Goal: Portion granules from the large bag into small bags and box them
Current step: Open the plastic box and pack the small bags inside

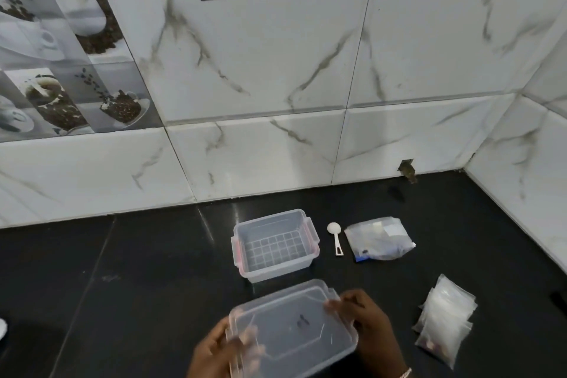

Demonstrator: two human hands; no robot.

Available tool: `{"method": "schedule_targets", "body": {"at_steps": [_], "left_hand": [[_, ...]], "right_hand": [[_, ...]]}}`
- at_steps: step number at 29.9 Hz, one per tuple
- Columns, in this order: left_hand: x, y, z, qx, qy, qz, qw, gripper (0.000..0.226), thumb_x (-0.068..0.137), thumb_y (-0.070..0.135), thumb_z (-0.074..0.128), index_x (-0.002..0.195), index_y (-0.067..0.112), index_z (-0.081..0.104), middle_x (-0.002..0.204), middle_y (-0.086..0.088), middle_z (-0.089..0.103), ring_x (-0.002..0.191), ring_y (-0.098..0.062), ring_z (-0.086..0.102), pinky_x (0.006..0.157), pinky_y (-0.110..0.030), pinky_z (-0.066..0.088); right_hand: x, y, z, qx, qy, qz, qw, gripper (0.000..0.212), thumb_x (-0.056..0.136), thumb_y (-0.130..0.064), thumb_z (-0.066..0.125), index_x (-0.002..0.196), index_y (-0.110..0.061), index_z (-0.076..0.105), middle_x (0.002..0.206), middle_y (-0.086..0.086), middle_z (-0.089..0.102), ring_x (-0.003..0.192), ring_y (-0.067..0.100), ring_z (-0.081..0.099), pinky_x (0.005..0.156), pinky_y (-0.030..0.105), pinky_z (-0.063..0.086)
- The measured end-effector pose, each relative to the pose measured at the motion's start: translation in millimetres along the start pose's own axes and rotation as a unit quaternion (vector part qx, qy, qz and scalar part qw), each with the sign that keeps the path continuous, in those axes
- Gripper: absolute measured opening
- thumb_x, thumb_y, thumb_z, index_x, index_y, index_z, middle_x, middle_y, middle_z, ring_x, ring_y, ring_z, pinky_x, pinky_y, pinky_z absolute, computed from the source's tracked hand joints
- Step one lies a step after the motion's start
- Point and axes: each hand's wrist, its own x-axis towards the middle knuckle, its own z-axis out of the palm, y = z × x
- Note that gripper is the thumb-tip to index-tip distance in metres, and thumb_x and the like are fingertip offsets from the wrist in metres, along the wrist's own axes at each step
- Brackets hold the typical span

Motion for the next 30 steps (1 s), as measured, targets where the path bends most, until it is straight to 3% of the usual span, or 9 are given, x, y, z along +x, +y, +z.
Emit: {"method": "schedule_targets", "body": {"at_steps": [4, 7, 9, 13, 18, 20, 23, 25, 30], "left_hand": [[-3.6, -35.6, 3.6, 0.124, 0.121, 0.065, 0.983, 0.057, 0.067, -0.001, 0.081, 0.121, 0.008, 0.065, 0.086, -0.020, 0.074, 0.077, -0.037, 0.072, 0.066, -0.039, 0.061], [2.8, -44.2, 4.4, 0.242, 0.165, 0.100, 0.951, 0.061, 0.064, -0.001, 0.080, 0.102, 0.046, 0.071, 0.089, 0.004, 0.076, 0.084, -0.020, 0.071, 0.070, -0.018, 0.058], [7.0, -48.8, 4.6, 0.344, 0.193, 0.120, 0.911, 0.063, 0.065, 0.013, 0.081, 0.104, 0.059, 0.065, 0.095, 0.014, 0.074, 0.090, -0.008, 0.070, 0.082, -0.016, 0.055], [20.0, -55.9, 5.7, 0.473, 0.214, 0.095, 0.850, 0.087, 0.053, 0.057, 0.055, 0.133, 0.024, 0.060, 0.127, -0.009, 0.058, 0.113, -0.029, 0.062, 0.099, -0.037, 0.047], [23.4, -58.1, 31.2, 0.599, 0.299, 0.062, 0.741, 0.080, 0.052, 0.033, 0.088, 0.128, 0.026, 0.063, 0.120, -0.012, 0.047, 0.095, -0.034, 0.041, 0.081, -0.048, 0.050], [24.5, -58.8, 44.8, 0.601, 0.329, 0.150, 0.713, 0.068, 0.050, 0.029, 0.085, 0.115, 0.021, 0.070, 0.105, -0.015, 0.047, 0.080, -0.033, 0.041, 0.066, -0.048, 0.051], [26.5, -55.7, 96.1, 0.545, 0.195, 0.296, 0.760, 0.033, 0.067, 0.031, 0.064, 0.099, 0.025, 0.067, 0.096, -0.004, 0.053, 0.074, -0.026, 0.058, 0.065, -0.038, 0.054], [34.5, -58.2, 144.8, 0.520, 0.055, 0.268, 0.809, 0.018, 0.083, 0.037, 0.058, 0.097, 0.028, 0.063, 0.097, 0.009, 0.055, 0.083, -0.007, 0.059, 0.076, -0.029, 0.052], [82.4, -83.0, 267.6, 0.521, -0.140, 0.173, 0.824, 0.030, 0.088, 0.032, 0.062, 0.115, 0.020, 0.062, 0.107, 0.002, 0.063, 0.095, -0.010, 0.060, 0.086, -0.020, 0.048]], "right_hand": [[-29.4, 25.7, 15.3, 0.017, -0.078, 0.051, 0.996, 0.044, 0.082, -0.020, 0.066, 0.115, -0.047, 0.069, 0.108, -0.019, 0.067, 0.092, -0.003, 0.067, 0.079, 0.010, 0.050], [-42.0, 42.3, 18.4, 0.041, -0.056, 0.087, 0.994, 0.066, 0.077, 0.011, 0.055, 0.112, -0.042, 0.073, 0.103, -0.014, 0.072, 0.086, 0.001, 0.069, 0.078, 0.014, 0.052], [-46.2, 46.2, 21.3, 0.019, -0.049, 0.093, 0.994, 0.054, 0.081, -0.001, 0.057, 0.114, -0.041, 0.072, 0.108, -0.019, 0.069, 0.094, 0.001, 0.069, 0.084, 0.011, 0.050], [-50.4, 56.3, 40.6, -0.052, -0.078, 0.068, 0.993, 0.028, 0.087, -0.031, 0.063, 0.111, -0.026, 0.074, 0.101, -0.019, 0.055, 0.083, -0.004, 0.062, 0.077, 0.010, 0.049], [-53.7, 52.9, 35.5, -0.080, -0.074, 0.066, 0.992, 0.025, 0.089, -0.033, 0.061, 0.111, -0.030, 0.072, 0.097, -0.009, 0.047, 0.082, -0.002, 0.053, 0.076, 0.011, 0.044], [-55.6, 42.0, 13.6, -0.063, -0.027, 0.092, 0.993, 0.021, 0.088, -0.029, 0.065, 0.109, -0.027, 0.072, 0.098, -0.012, 0.050, 0.082, -0.005, 0.056, 0.075, 0.005, 0.042], [-67.0, 47.8, -31.9, -0.070, 0.229, 0.179, 0.954, 0.016, 0.085, -0.016, 0.076, 0.096, -0.024, 0.067, 0.092, -0.008, 0.057, 0.083, -0.001, 0.059, 0.073, 0.006, 0.043], [-75.5, 69.1, -60.5, -0.058, 0.347, 0.296, 0.888, 0.027, 0.077, -0.021, 0.083, 0.092, -0.023, 0.060, 0.092, 0.005, 0.060, 0.076, 0.008, 0.058, 0.072, 0.019, 0.048], [-93.3, 94.3, -78.0, -0.008, 0.312, 0.477, 0.822, 0.058, 0.069, -0.031, 0.091, 0.111, -0.005, 0.061, 0.103, 0.015, 0.063, 0.086, 0.025, 0.059, 0.078, 0.036, 0.048]]}}
